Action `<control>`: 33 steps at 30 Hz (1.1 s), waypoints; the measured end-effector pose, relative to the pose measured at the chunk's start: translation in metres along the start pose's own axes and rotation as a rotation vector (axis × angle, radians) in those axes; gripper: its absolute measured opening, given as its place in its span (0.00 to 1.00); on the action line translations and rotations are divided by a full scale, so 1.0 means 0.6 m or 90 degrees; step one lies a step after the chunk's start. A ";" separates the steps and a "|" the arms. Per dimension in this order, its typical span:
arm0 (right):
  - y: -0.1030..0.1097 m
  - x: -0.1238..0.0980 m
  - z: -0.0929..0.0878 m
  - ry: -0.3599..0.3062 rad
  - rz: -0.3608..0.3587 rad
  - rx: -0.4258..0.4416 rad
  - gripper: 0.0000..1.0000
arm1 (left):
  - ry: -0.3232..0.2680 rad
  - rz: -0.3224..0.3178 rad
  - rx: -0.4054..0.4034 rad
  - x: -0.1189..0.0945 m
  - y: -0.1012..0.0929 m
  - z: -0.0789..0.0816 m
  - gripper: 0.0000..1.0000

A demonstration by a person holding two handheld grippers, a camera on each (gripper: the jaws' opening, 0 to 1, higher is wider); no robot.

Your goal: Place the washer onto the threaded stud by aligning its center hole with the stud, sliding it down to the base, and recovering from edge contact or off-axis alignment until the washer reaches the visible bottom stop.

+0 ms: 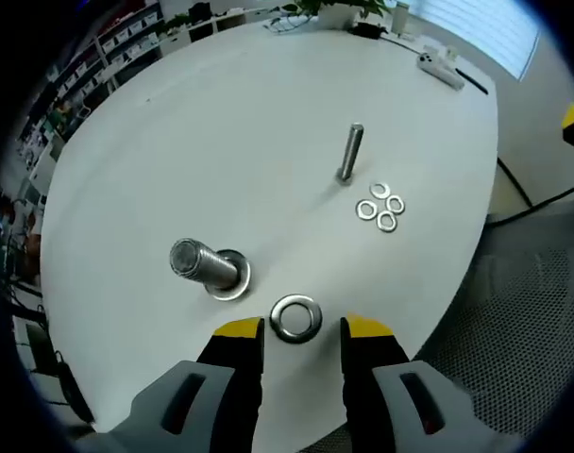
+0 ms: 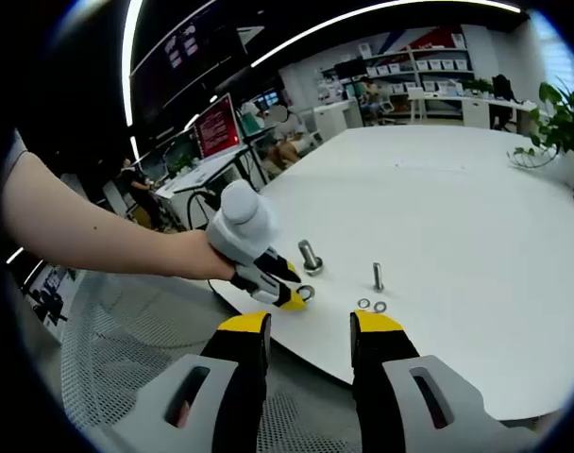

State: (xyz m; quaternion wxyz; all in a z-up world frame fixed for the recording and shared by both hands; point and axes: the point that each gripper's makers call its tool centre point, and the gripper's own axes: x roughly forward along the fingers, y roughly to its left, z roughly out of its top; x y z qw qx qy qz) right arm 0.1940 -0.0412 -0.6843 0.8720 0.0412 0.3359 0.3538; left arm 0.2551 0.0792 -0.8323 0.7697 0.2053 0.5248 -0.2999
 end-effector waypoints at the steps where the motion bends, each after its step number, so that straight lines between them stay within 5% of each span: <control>1: 0.000 0.001 -0.001 0.003 -0.001 -0.002 0.36 | 0.009 0.002 0.007 0.002 0.002 -0.005 0.30; 3: 0.000 0.001 -0.003 0.006 0.000 -0.003 0.36 | 0.050 -0.006 0.012 0.008 -0.002 -0.025 0.30; 4: 0.000 0.001 -0.003 0.007 0.000 -0.004 0.36 | -0.010 0.002 0.009 0.009 0.003 0.001 0.29; 5: 0.000 0.001 -0.003 0.008 -0.001 -0.005 0.36 | 0.015 0.001 0.005 0.007 0.004 -0.010 0.28; 25: 0.005 0.005 -0.014 0.037 0.006 -0.025 0.36 | 0.008 -0.001 -0.013 0.008 0.012 -0.003 0.21; 33: 0.005 0.005 -0.017 0.042 0.006 -0.027 0.36 | 0.037 -0.005 -0.010 -0.001 0.022 -0.031 0.20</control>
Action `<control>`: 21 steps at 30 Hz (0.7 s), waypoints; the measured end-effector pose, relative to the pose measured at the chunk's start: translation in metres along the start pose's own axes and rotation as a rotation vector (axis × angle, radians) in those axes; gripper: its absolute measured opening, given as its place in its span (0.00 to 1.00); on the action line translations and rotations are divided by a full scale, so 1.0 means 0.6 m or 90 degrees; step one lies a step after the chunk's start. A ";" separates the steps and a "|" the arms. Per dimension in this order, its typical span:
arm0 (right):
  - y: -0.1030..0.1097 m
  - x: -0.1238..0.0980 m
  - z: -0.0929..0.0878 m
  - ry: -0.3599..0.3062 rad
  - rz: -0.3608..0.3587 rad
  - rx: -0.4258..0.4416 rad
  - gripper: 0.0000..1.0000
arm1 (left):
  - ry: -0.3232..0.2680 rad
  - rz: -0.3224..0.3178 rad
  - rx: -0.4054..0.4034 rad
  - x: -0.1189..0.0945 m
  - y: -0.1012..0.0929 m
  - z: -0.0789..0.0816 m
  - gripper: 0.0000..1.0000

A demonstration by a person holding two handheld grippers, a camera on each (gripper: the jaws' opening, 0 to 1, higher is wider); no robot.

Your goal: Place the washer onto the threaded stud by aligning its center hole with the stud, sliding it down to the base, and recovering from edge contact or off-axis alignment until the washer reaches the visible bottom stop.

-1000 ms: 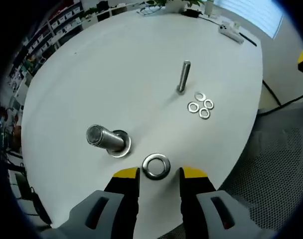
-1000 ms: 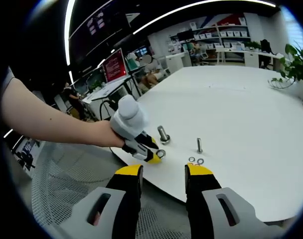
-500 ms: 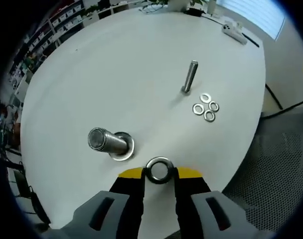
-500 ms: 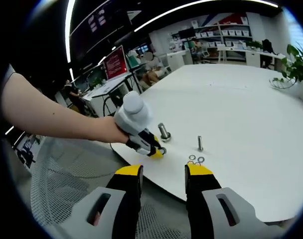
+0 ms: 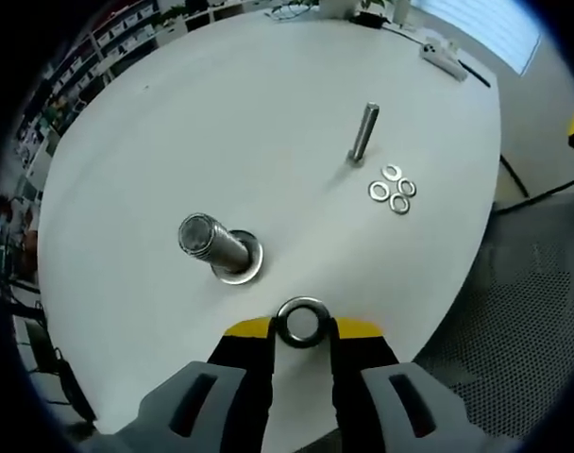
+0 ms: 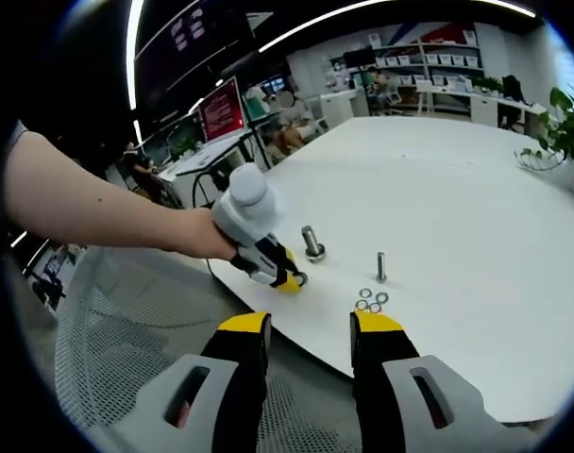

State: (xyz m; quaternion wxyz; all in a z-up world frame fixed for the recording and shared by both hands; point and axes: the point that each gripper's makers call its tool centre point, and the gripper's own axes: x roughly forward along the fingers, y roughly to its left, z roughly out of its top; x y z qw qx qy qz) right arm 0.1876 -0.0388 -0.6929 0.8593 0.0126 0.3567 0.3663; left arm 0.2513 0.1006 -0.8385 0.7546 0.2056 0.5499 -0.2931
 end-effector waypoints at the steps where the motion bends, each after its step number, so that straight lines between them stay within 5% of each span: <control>1: 0.001 0.000 0.000 0.001 0.000 -0.002 0.36 | 0.002 0.000 0.002 -0.001 0.000 -0.003 0.20; 7: 0.000 0.000 -0.001 0.003 -0.002 -0.004 0.36 | 0.013 0.002 0.000 -0.006 0.008 -0.023 0.20; 16: 0.000 0.001 -0.001 0.002 -0.004 -0.005 0.36 | -0.019 0.005 -0.025 -0.009 0.011 -0.026 0.21; 21: -0.004 -0.002 0.002 -0.007 -0.010 0.004 0.36 | -0.013 -0.002 0.005 -0.009 0.009 -0.026 0.21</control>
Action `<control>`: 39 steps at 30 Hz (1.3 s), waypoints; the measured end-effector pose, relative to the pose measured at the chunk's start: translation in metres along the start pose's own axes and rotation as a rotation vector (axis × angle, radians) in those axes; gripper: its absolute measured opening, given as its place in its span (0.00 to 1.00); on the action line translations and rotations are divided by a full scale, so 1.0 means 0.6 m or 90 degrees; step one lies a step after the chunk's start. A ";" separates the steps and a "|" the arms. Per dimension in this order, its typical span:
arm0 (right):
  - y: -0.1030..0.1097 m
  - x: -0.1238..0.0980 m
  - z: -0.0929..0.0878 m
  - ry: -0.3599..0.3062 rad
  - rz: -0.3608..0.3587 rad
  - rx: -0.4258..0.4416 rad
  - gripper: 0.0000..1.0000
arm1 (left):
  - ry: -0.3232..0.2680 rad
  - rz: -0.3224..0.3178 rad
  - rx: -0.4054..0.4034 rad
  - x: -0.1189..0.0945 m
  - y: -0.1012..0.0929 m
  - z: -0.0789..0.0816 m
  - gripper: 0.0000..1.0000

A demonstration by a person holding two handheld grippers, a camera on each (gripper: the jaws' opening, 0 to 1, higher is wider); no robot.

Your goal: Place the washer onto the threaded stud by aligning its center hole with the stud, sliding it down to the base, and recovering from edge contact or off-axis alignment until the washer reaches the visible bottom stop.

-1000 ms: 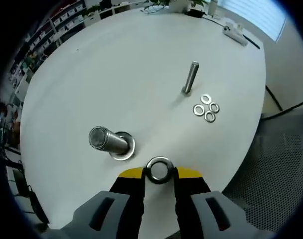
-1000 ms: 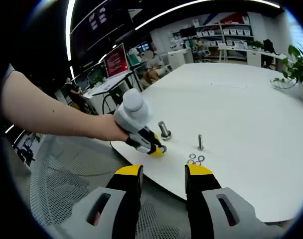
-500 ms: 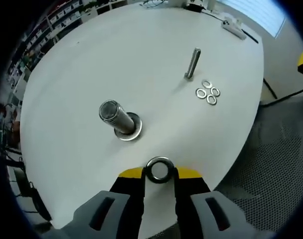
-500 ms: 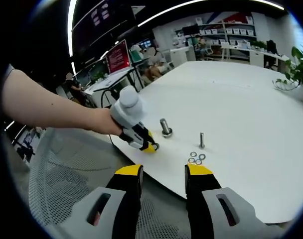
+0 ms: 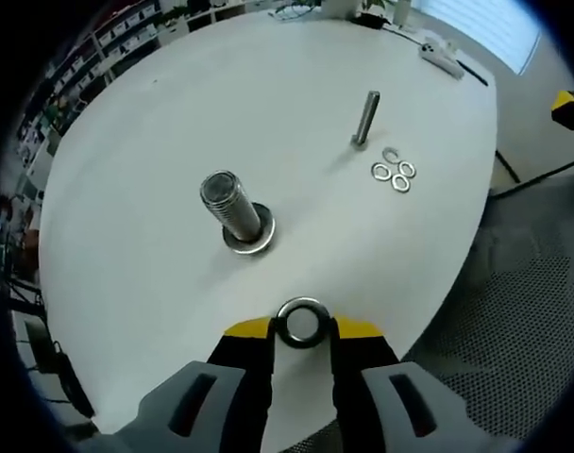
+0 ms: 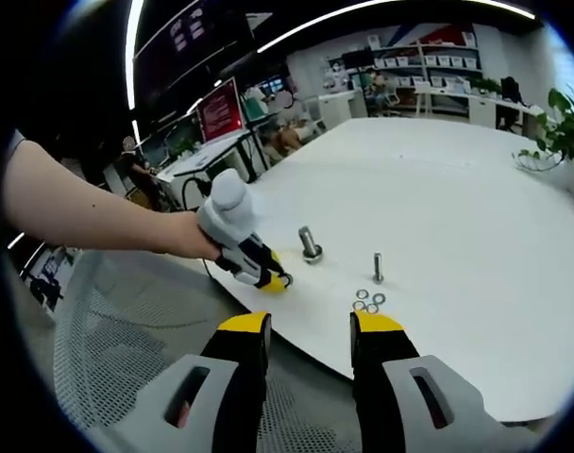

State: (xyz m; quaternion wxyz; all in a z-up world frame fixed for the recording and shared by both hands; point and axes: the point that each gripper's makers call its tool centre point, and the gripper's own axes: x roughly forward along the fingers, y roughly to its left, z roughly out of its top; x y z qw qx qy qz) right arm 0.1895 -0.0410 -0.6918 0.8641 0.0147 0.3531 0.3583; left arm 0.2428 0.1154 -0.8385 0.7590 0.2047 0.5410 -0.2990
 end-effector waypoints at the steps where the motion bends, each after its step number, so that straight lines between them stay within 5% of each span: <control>1: 0.000 0.000 0.000 0.001 0.000 -0.001 0.36 | -0.001 -0.001 -0.004 0.000 0.000 0.000 0.21; 12: -0.003 -0.001 0.003 -0.005 -0.005 0.007 0.36 | 0.020 0.005 -0.003 -0.002 0.006 -0.007 0.22; 22: -0.007 -0.002 0.003 -0.009 -0.012 0.014 0.36 | 0.118 -0.006 0.034 0.001 0.003 -0.003 0.23; 29: -0.007 -0.002 0.004 -0.011 -0.013 0.014 0.36 | 0.142 -0.027 0.073 0.000 -0.014 -0.009 0.34; 39: -0.006 -0.002 0.005 -0.013 -0.010 0.015 0.36 | 0.148 -0.015 0.076 0.001 -0.008 -0.009 0.33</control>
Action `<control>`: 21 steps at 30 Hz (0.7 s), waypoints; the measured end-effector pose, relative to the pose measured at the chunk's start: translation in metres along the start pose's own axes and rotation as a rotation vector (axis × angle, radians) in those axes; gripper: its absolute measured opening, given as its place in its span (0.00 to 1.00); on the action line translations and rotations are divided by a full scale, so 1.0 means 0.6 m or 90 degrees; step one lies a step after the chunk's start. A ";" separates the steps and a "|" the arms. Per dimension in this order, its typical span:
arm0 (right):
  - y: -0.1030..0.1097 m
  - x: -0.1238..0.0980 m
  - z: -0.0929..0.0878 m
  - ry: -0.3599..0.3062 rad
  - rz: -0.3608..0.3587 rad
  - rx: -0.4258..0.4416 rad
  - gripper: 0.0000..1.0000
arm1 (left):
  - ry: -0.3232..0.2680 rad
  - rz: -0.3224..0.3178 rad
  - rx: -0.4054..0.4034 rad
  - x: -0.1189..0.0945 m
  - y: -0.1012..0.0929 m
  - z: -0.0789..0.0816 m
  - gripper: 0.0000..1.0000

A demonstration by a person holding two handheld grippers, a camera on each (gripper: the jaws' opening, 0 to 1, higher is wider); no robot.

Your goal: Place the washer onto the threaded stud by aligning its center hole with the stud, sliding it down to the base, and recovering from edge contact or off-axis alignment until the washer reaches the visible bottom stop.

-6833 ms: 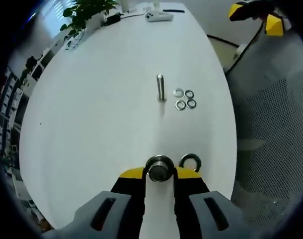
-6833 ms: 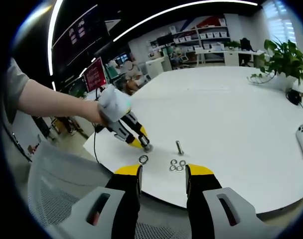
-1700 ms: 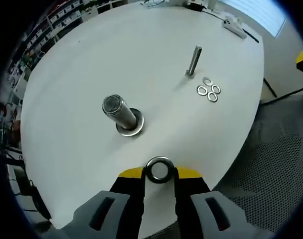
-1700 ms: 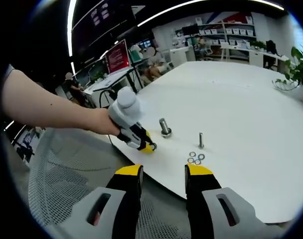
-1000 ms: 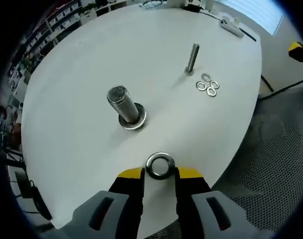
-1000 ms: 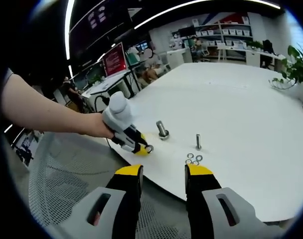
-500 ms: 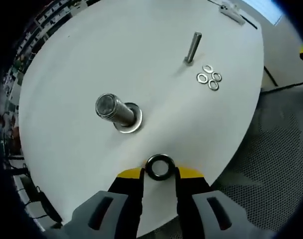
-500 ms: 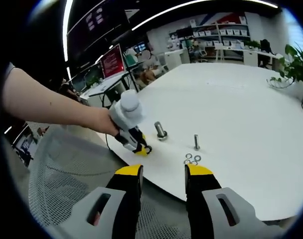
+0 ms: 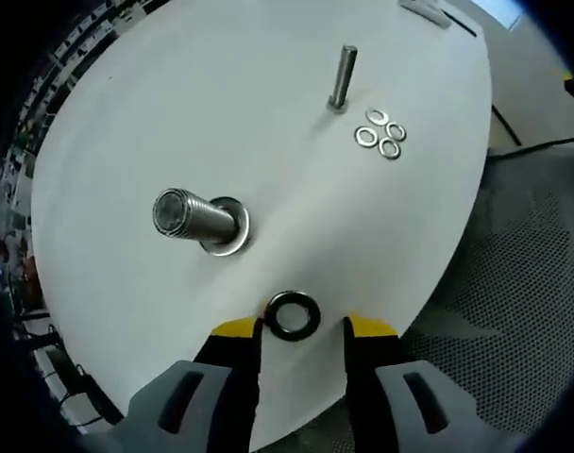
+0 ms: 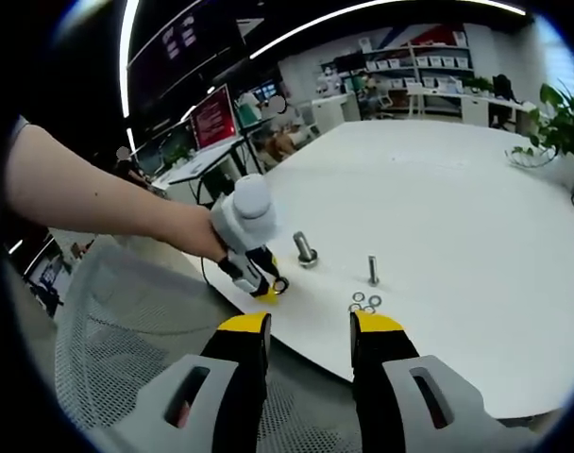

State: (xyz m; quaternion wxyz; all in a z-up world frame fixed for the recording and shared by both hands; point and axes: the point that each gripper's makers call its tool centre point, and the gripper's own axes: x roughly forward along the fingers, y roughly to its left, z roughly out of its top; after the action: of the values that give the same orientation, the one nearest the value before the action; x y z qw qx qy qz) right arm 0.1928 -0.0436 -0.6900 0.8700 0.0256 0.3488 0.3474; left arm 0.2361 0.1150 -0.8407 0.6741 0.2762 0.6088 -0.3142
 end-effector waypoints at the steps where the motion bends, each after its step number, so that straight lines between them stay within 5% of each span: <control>1: 0.000 0.000 0.000 -0.001 0.000 0.000 0.36 | 0.000 0.000 0.000 0.000 0.000 0.000 0.32; 7: 0.001 -0.001 0.001 -0.001 0.001 0.001 0.36 | -0.007 0.011 -0.015 -0.001 0.016 -0.001 0.21; 21: 0.002 0.000 0.000 -0.001 0.003 0.000 0.36 | -0.025 0.007 -0.029 -0.001 0.012 0.000 0.20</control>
State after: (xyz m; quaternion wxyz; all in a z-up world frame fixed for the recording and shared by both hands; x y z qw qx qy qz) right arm 0.1923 -0.0429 -0.6894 0.8693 0.0270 0.3482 0.3497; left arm 0.2414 0.1196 -0.8402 0.6938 0.2578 0.6006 -0.3023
